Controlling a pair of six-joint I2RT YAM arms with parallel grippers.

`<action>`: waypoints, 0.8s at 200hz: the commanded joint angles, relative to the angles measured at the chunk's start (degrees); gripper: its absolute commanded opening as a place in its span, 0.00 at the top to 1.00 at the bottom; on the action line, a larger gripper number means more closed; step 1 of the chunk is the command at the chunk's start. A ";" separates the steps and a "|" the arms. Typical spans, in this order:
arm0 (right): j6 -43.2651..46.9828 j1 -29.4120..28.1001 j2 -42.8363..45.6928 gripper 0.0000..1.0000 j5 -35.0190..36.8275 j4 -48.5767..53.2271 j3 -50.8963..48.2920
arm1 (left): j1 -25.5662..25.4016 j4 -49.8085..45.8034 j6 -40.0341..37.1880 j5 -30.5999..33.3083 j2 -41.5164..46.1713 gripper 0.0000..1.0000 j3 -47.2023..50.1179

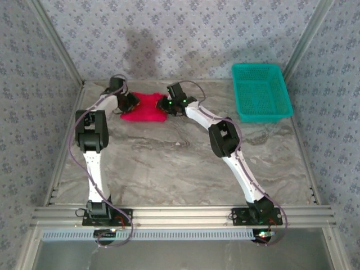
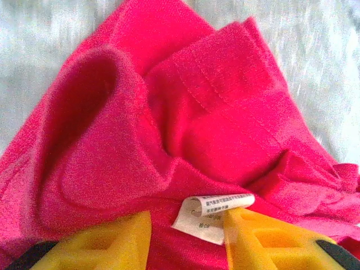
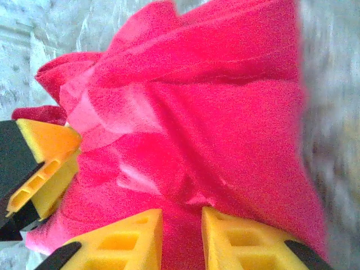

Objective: Fold the inside-out t-shirt

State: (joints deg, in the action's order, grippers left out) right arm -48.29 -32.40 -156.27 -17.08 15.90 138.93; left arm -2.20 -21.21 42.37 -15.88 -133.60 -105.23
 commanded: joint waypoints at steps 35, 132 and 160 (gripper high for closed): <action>5.14 6.35 1.52 0.52 -4.97 5.50 6.60 | 3.36 -10.72 -7.37 2.43 0.08 0.35 -10.11; 42.28 11.16 68.88 0.07 35.80 -15.05 -68.95 | -8.84 28.54 -40.13 33.24 52.17 0.00 48.55; 47.19 18.06 80.56 0.05 39.42 -25.97 -92.14 | -9.50 36.67 -46.24 35.73 57.08 0.01 63.46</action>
State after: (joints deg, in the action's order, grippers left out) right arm -9.85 -19.35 -77.45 13.47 -2.24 62.74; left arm -12.03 5.78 6.39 13.98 -76.14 -51.77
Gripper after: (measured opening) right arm 0.933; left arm 0.994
